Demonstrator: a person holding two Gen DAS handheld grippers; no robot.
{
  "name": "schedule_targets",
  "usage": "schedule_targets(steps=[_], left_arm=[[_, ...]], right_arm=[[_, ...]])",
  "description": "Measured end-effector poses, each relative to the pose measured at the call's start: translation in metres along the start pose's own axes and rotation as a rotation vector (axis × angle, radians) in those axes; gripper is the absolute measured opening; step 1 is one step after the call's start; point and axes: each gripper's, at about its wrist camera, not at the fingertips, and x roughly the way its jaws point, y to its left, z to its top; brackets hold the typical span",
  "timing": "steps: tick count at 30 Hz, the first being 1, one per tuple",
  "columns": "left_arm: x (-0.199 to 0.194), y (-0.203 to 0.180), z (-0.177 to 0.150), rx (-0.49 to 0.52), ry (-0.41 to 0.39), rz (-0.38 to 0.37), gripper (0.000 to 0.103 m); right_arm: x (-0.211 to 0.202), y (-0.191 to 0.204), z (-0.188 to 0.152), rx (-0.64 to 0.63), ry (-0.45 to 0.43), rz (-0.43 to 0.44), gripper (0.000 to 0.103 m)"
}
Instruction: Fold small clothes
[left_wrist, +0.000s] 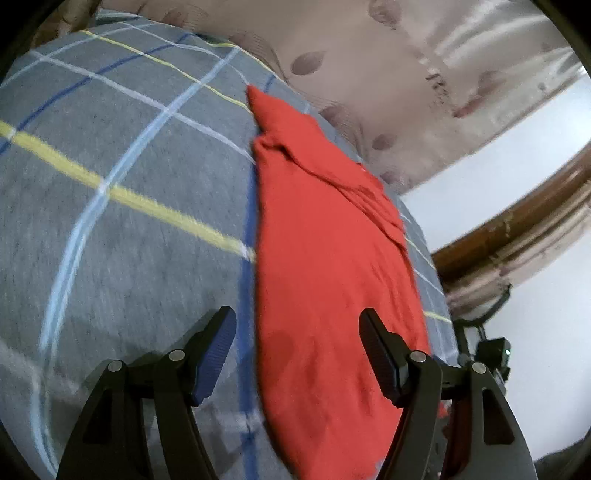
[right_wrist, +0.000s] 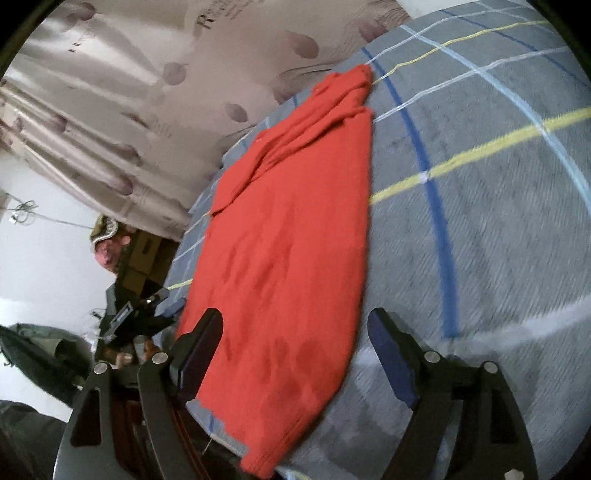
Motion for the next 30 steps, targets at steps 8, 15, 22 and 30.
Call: schedule_targets(steps=[8, 15, 22, 30], left_arm=[[-0.013, -0.017, -0.043, 0.11, 0.038, -0.054, 0.069], [-0.02, -0.004, -0.062, 0.04, -0.008, -0.147, 0.069], [-0.019, -0.007, -0.072, 0.061, -0.024, -0.173, 0.069], [-0.017, -0.018, -0.079, 0.106, -0.053, -0.115, 0.069]], right_arm=[[0.007, 0.023, -0.03, -0.072, 0.001, 0.018, 0.079], [0.018, 0.039, -0.043, -0.125, 0.024, -0.015, 0.078], [0.021, 0.014, -0.048, 0.0, 0.021, 0.051, 0.024], [0.025, 0.01, -0.048, 0.019, 0.005, 0.047, 0.012]])
